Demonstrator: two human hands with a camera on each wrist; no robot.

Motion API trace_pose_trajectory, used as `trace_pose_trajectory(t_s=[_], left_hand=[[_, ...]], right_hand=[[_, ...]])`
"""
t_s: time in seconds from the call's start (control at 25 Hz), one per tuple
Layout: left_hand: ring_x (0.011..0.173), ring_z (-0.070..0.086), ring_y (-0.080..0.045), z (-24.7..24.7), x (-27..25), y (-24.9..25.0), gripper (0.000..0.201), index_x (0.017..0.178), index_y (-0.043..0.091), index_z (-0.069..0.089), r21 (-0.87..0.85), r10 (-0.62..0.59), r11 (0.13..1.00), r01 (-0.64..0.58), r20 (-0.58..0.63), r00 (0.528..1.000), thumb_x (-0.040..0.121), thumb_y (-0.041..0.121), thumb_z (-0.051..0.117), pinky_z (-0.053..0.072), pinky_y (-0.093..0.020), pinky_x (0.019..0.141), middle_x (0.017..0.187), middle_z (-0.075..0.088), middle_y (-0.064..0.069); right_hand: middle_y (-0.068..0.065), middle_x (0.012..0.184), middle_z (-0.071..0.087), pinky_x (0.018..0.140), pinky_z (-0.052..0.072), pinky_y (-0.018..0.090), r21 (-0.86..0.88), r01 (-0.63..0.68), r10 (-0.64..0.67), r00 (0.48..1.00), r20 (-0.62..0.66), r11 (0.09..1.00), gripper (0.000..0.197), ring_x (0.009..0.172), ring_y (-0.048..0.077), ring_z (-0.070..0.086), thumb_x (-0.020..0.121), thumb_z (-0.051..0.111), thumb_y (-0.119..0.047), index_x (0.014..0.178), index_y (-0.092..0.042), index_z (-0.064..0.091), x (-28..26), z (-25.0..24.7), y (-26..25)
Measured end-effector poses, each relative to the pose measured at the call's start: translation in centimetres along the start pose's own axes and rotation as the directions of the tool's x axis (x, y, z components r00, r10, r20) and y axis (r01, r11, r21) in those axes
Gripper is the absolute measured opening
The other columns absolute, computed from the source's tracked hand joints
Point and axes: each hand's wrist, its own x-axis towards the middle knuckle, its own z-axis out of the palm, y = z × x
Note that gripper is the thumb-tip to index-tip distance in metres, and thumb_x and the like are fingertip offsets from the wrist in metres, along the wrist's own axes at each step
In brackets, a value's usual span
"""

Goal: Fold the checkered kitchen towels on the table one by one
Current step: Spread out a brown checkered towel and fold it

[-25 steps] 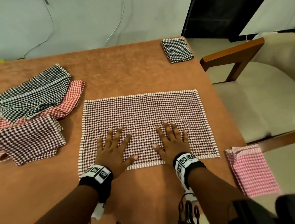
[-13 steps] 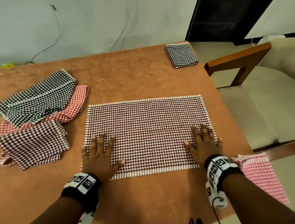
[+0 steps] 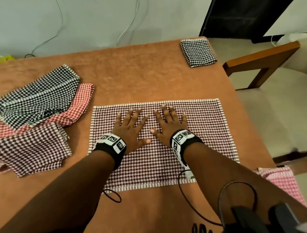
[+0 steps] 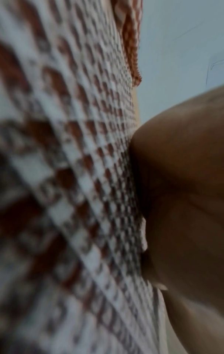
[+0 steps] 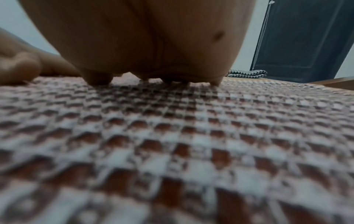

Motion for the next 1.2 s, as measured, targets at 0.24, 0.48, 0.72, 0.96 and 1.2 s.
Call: trace_pose_trajectory(t_s=[0.24,0.48,0.72,0.96,1.2], left_hand=[[0.148,-0.027,-0.026,0.2,-0.2,-5.5,0.096,0.144,0.053,-0.025,-0.118,-0.158,0.981,0.155,-0.019,0.987,0.066,0.096,0.010,-0.010,-0.061,0.118,0.159,-0.032,0.010],[0.148,-0.029,-0.024,0.1,-1.7,-10.8,0.094,0.147,0.050,-0.023,-0.187,-0.290,0.935,0.303,0.094,0.952,0.076,0.089,0.024,0.000,-0.058,0.120,0.158,-0.035,0.012],[0.131,0.039,-0.045,-1.6,-0.9,-11.2,0.058,0.148,0.020,0.039,-0.277,-0.304,0.934,0.224,-0.292,0.907,0.095,0.041,0.045,0.037,-0.059,0.107,0.149,0.042,-0.016],[0.109,0.056,-0.039,-5.2,1.1,-13.6,0.031,0.117,0.019,0.070,-0.137,-0.309,0.948,0.286,-0.202,0.929,0.087,0.020,0.068,0.051,-0.048,0.092,0.113,0.066,-0.018],[0.093,0.062,-0.034,-5.7,0.7,-14.0,0.011,0.098,0.024,0.071,-0.152,-0.342,0.935,0.319,-0.158,0.926,0.087,0.028,0.070,0.056,-0.046,0.079,0.099,0.068,-0.013]], right_hand=[[-0.010,0.157,-0.031,0.113,-0.010,0.063,0.002,-0.080,0.081,0.997,-0.005,0.997,0.074,0.146,0.023,-0.026,0.088,0.014,-0.078,0.147,-0.047,-0.018,0.5,-0.6,6.2],[-0.013,0.157,-0.029,0.116,-0.007,0.059,0.039,-0.264,0.265,0.964,-0.015,0.964,0.076,0.147,0.020,-0.021,0.083,0.008,-0.082,0.146,-0.049,-0.020,-0.3,-0.9,15.2],[0.002,0.159,0.023,0.111,0.024,0.059,0.090,-0.254,0.269,0.927,-0.263,0.963,0.061,0.143,0.031,0.019,0.094,0.043,-0.053,0.149,-0.033,0.026,0.0,-2.7,16.8],[0.010,0.130,0.048,0.098,0.039,0.056,-0.019,-0.303,0.292,0.932,-0.216,0.953,0.042,0.123,0.036,0.041,0.090,0.053,-0.024,0.132,-0.032,0.053,1.3,-6.9,18.4],[0.013,0.121,0.053,0.095,0.040,0.053,-0.062,-0.338,0.312,0.915,-0.254,0.939,0.028,0.119,0.037,0.043,0.093,0.055,-0.035,0.114,-0.020,0.065,1.4,-7.5,18.9]])
